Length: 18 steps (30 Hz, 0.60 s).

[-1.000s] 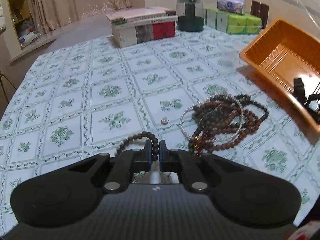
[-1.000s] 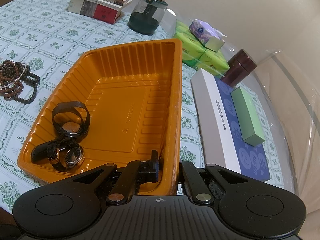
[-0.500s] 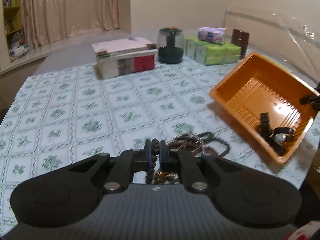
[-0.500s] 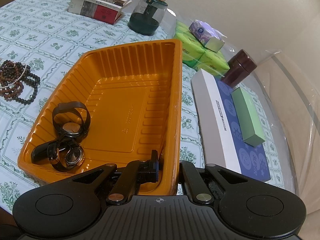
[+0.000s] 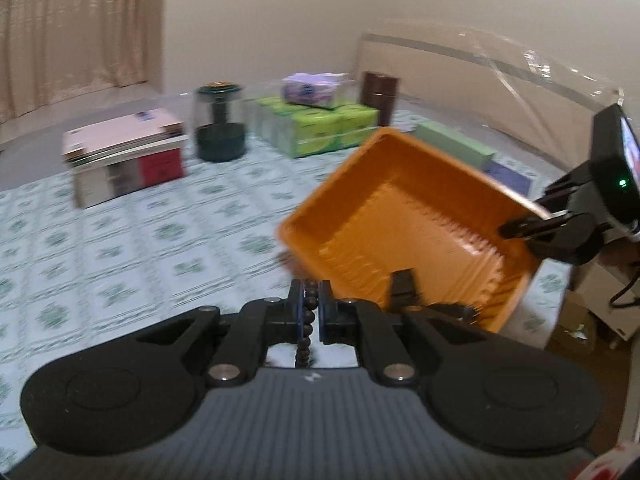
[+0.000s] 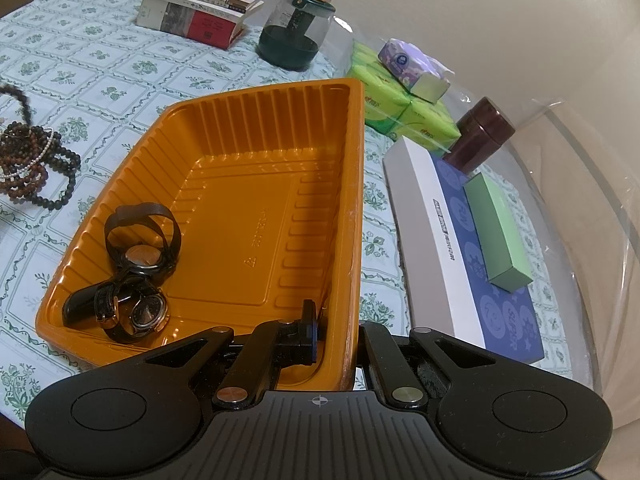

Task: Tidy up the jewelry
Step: 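Carry the brown bead bracelet into the orange tray and release it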

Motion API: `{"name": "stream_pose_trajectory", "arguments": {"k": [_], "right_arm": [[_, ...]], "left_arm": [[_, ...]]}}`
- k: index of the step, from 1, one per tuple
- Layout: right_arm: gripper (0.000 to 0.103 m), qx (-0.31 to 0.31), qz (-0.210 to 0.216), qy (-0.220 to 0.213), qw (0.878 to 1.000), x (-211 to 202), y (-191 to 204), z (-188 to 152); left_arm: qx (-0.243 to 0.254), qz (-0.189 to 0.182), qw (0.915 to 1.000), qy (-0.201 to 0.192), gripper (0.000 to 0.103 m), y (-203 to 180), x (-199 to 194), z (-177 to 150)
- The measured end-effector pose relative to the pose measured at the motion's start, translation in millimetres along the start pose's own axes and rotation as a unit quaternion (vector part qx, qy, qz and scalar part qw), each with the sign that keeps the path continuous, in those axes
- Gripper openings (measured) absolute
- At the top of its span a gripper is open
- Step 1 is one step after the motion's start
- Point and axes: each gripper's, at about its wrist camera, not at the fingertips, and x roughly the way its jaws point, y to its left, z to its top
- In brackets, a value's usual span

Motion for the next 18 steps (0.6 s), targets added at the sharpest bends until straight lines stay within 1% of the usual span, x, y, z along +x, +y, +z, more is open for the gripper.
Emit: {"name": "stream_pose_trajectory", "arguments": {"k": [3,8,13,18], "right_arm": [[0.004,0.001,0.001,0.0,1.0,0.3,-0.9,-0.7],[0.004,0.003,0.004,0.0,1.0,0.8,-2.4,-1.4],[0.004,0.006,0.007,-0.002,1.0,1.5,-4.8,-2.4],[0.004,0.009,0.01,-0.003,1.0,1.6,-5.8,-3.9]], "left_arm": [[0.011,-0.026,0.9996,0.001,0.006,-21.3,15.0,9.2],[0.032,-0.057,0.9978,0.002,0.006,-51.9,32.9,17.9],[0.045,-0.077,0.996,0.005,0.006,-73.7,49.9,22.6],[0.044,-0.091,0.9948,0.011,0.006,-87.0,65.2,23.5]]}}
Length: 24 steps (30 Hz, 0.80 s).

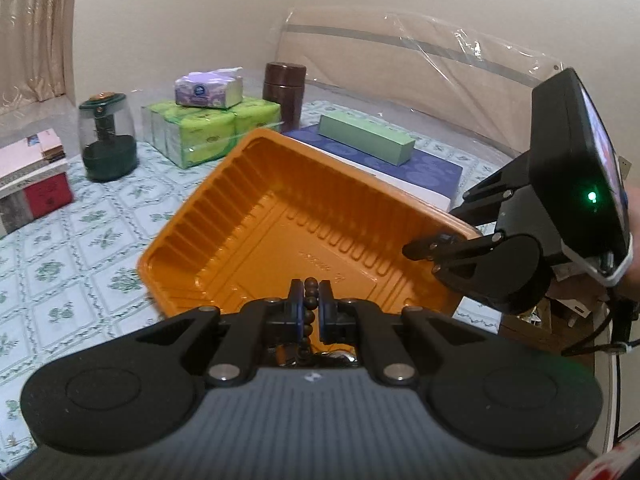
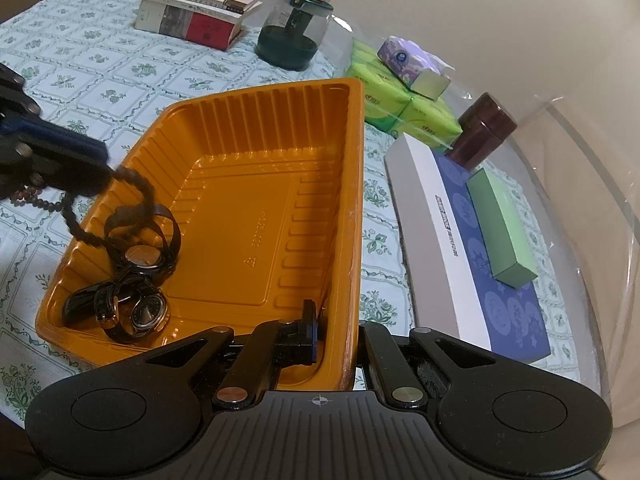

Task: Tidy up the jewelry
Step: 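Carry the brown bead bracelet into the orange tray and release it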

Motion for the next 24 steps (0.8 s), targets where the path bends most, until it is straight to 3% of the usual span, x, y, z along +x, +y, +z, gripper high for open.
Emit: {"name": "stream_pose_trajectory", "arguments": {"k": [12,13,14,16,24], "right_arm": [[0.004,0.004,0.005,0.0,1.0,1.7,-3.1,-1.3],[0.004,0.004,0.005,0.0,1.0,1.4,-2.9,-1.6],[0.004,0.004,0.005,0.0,1.0,1.4,-2.9,-1.6],[0.004,0.005,0.005,0.0,1.0,1.4,-3.0,-1.7],[0.004,0.004,0.005,-0.001,1.0,0.7,-3.0,-1.6]], "left_arm": [[0.009,-0.003,1.0,0.003,0.006,-10.9,18.8,0.6],[0.008,-0.003,1.0,0.002,0.008,-11.3,20.2,0.2],[0.006,-0.003,1.0,0.001,0.02,-11.1,21.4,-0.5],[0.002,-0.006,1.0,0.004,0.028,-9.4,21.2,-2.9],[-0.014,0.034,0.9993,-0.002,0.028,17.0,-9.5,-24.8]]}}
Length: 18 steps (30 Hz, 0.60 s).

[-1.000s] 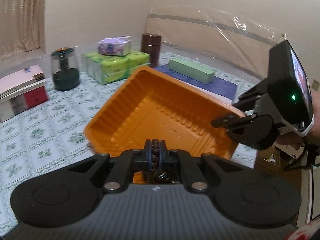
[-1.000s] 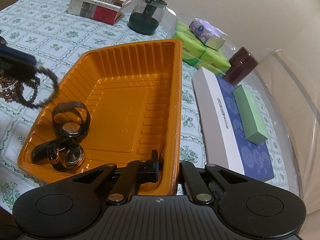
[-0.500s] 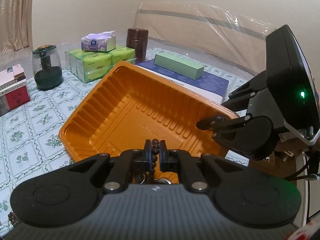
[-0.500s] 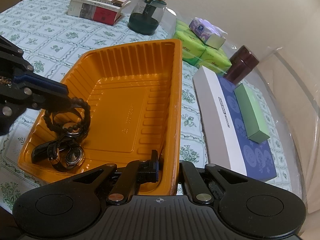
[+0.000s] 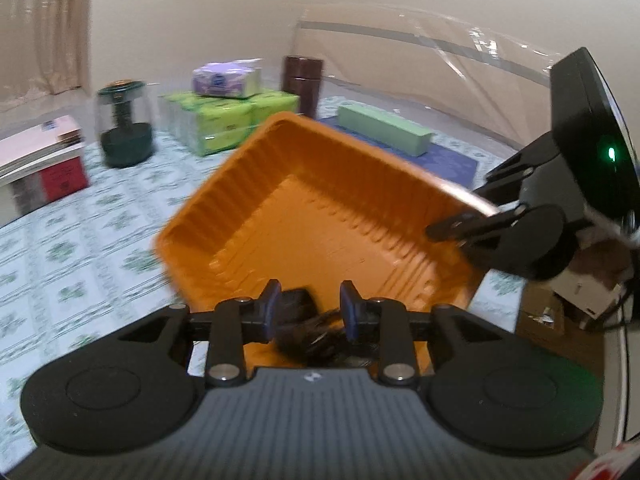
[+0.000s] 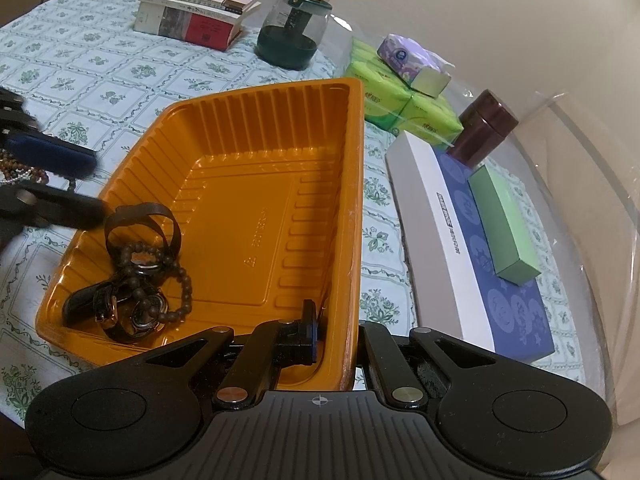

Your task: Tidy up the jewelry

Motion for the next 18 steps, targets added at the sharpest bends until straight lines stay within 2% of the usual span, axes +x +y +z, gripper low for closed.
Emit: {"name": "stream_pose_trajectory", "arguments": {"k": [6,12,16,18], "right_arm": [[0.004,0.0,0.0,0.0,1.0,0.0,0.0,-0.1],[0.004,-0.001,-0.001,0.001,1.0,-0.3,-0.4,0.3],[0.004,-0.001,-0.002,0.002,1.0,-1.0,0.2,0.3],[0.004,-0.002,-0.003,0.002,1.0,-1.2,0.0,0.2]], "left_arm": [[-0.047,0.074,0.9961,0.005,0.029,47.2,-39.0,-38.5],[-0.087,0.163,0.9827,0.02,0.029,95.5,-75.2,-83.3],[-0.098,0.203,0.9737,0.031,0.029,117.2,-88.7,-102.6],[-0.099,0.211,0.9717,0.037,0.029,122.1,-90.8,-108.8]]}}
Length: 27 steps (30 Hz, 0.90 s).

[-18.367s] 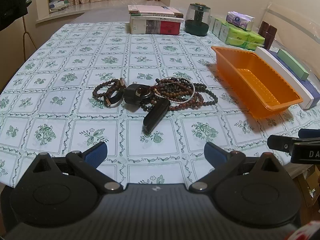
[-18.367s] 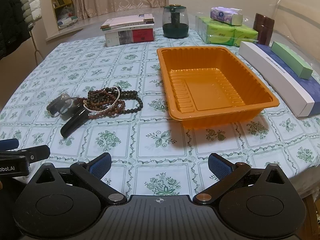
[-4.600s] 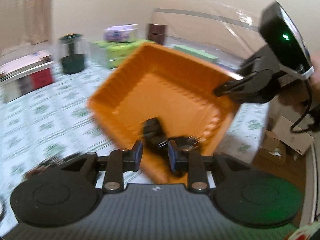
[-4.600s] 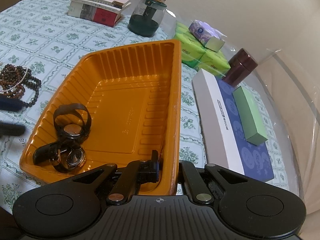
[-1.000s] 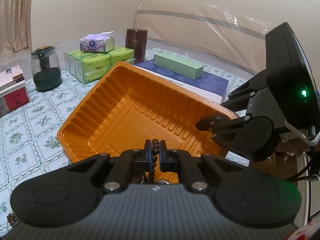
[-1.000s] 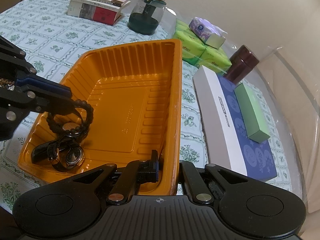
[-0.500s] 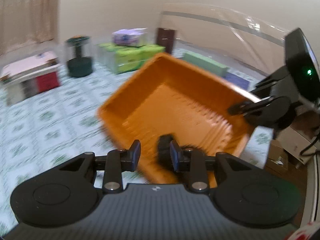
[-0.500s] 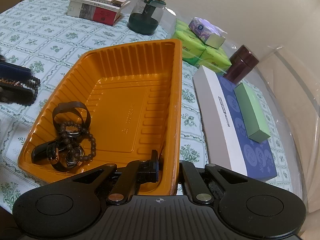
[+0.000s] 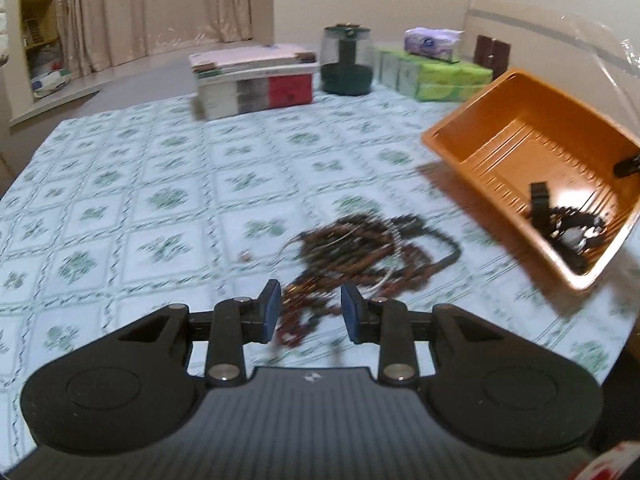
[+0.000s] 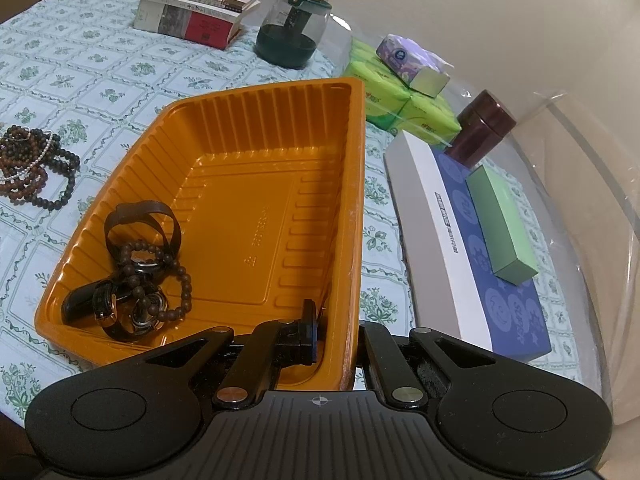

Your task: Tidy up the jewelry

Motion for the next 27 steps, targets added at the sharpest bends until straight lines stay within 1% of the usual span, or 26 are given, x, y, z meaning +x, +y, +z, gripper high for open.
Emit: {"name": "stream_pose_trajectory", "arguments": {"k": [2,5,10,13,15,18,19,24,27], "right_arm": [[0.004,-0.001,0.0,0.0,1.0,-0.1,-0.2,-0.1],[0.004,-0.002,-0.001,0.0,1.0,0.1,-0.2,-0.5],[0.004,-0.002,-0.001,0.001,1.0,0.2,-0.1,-0.4],[0.004,-0.002,-0.002,0.001,1.0,0.1,0.1,-0.4],[0.004,-0.002,-0.002,0.001,1.0,0.6,-0.3,-0.5],[0.004,-0.002,-0.002,0.001,1.0,0.5,-0.4,-0.5],[0.004,-0.003,-0.002,0.001,1.0,0.5,-0.6,-0.6],[0.004,-0.004,-0.003,0.003,1.0,2.1,-1.4,-0.6],[0.004,-0.004,-0.003,0.003,1.0,2.7,-1.1,-0.6]], "left_arm": [[0.007,0.004,1.0,0.003,0.029,2.4,0.4,-5.7],[0.032,0.014,0.9994,0.005,0.029,0.2,5.4,-10.4],[0.031,0.018,0.9993,0.011,0.029,3.8,16.0,-13.1],[0.016,0.018,0.9997,0.006,0.029,12.5,19.6,-9.8],[0.017,0.021,0.9996,0.007,0.029,17.4,23.3,-6.8],[0.021,0.008,0.9997,0.004,0.029,21.0,24.6,-3.6],[0.023,0.009,0.9997,0.002,0.029,21.7,25.2,-2.8],[0.021,0.035,0.9991,-0.007,0.028,29.3,35.6,4.0],[0.033,0.042,0.9985,-0.011,0.028,30.6,45.4,9.1]]}}
